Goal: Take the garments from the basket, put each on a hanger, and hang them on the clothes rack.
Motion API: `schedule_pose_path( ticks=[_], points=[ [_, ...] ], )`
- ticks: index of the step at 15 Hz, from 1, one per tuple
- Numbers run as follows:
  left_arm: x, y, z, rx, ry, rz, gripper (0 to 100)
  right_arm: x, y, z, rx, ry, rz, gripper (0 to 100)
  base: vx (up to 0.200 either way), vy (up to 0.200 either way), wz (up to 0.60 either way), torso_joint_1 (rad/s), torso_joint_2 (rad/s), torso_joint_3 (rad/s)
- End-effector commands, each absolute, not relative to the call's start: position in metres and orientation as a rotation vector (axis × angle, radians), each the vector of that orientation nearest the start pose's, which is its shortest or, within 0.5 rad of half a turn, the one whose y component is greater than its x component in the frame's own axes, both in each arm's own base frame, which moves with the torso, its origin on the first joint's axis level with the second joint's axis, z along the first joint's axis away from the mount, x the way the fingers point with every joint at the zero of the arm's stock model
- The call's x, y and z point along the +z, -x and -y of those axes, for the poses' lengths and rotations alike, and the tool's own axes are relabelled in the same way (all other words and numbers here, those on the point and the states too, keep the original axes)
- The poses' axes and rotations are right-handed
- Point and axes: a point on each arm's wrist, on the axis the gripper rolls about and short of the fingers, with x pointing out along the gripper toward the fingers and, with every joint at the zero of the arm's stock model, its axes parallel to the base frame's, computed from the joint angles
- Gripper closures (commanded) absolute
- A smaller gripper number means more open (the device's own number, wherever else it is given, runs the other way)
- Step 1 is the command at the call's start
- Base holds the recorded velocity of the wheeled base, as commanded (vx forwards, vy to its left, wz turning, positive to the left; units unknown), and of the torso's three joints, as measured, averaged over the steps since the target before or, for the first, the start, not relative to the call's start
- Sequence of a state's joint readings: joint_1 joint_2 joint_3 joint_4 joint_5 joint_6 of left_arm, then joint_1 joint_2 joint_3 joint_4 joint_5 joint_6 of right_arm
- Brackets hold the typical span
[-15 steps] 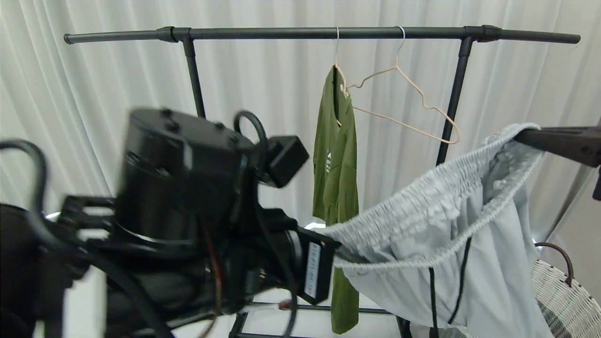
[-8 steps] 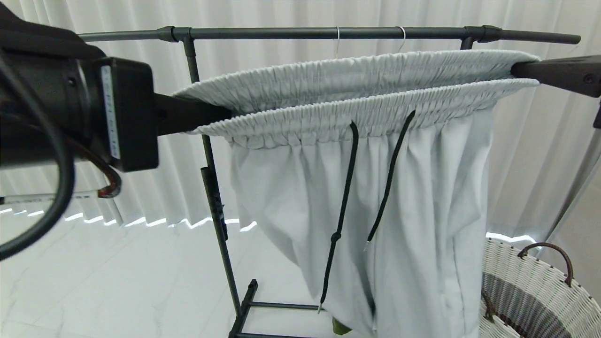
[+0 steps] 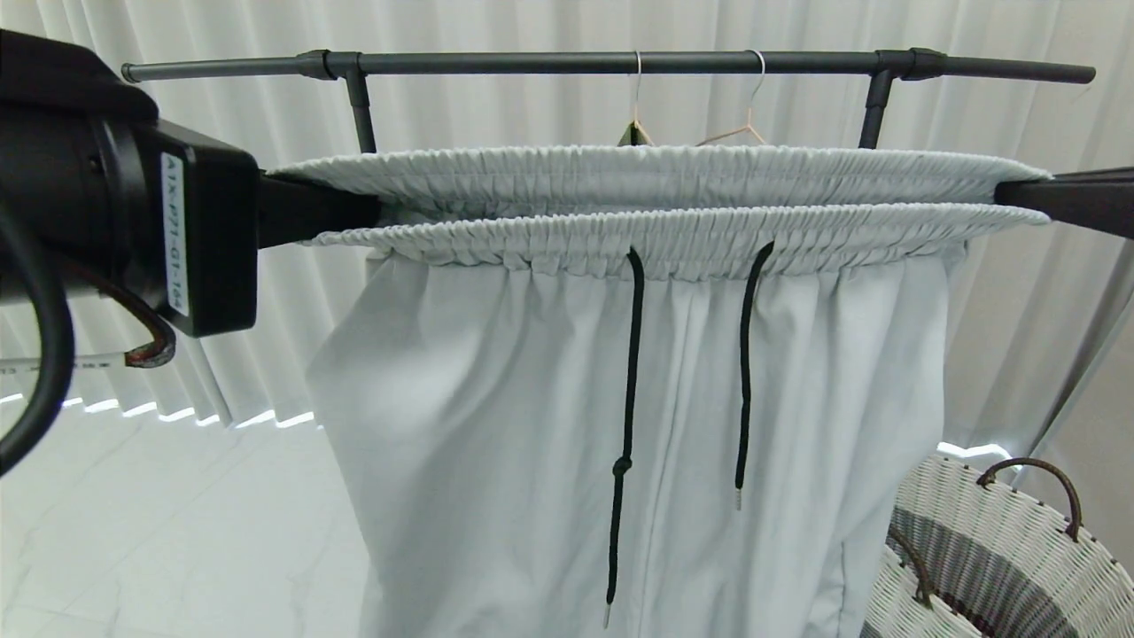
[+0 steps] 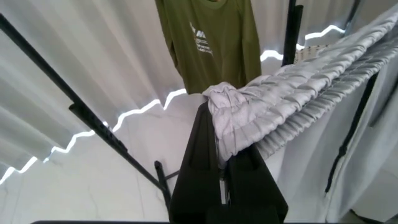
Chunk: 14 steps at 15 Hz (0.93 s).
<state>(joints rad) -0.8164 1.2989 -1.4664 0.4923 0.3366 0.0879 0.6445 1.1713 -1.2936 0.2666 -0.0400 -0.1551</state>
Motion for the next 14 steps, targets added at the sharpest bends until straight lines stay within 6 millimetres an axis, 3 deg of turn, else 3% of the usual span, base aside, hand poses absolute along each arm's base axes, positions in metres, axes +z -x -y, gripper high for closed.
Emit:
schedule_pose_path(
  ticks=[1,6,8,11,12,14],
  points=[
    [0.362,-0.127,0.124,-0.477,-0.261,-0.249,100,0.36,-0.119,-0.084,0.587,0.194,-0.083,100,0.0,0.0,0.0,0.0,0.0,0.0],
    [0.366,-0.14,0.135,-0.464,-0.25,-0.251,100,0.36,-0.125,-0.075,0.515,0.192,-0.089,100,0.0,0.0,0.0,0.0,0.0,0.0],
    [0.363,-0.143,0.139,-0.468,-0.254,-0.262,100,0.359,-0.121,-0.062,0.451,0.195,-0.122,100,0.0,0.0,0.0,0.0,0.0,0.0],
    [0.362,-0.157,0.165,-0.479,-0.248,-0.219,100,0.357,-0.084,-0.043,0.522,0.192,-0.2,100,0.0,0.0,0.0,0.0,0.0,0.0],
    [0.364,-0.167,0.176,-0.469,-0.239,-0.202,100,0.353,-0.066,-0.038,0.643,0.184,-0.233,100,0.0,0.0,0.0,0.0,0.0,0.0],
    [0.366,-0.175,0.185,-0.468,-0.233,-0.196,100,0.35,-0.051,-0.037,0.816,0.176,-0.245,100,0.0,0.0,0.0,0.0,0.0,0.0]
  ],
)
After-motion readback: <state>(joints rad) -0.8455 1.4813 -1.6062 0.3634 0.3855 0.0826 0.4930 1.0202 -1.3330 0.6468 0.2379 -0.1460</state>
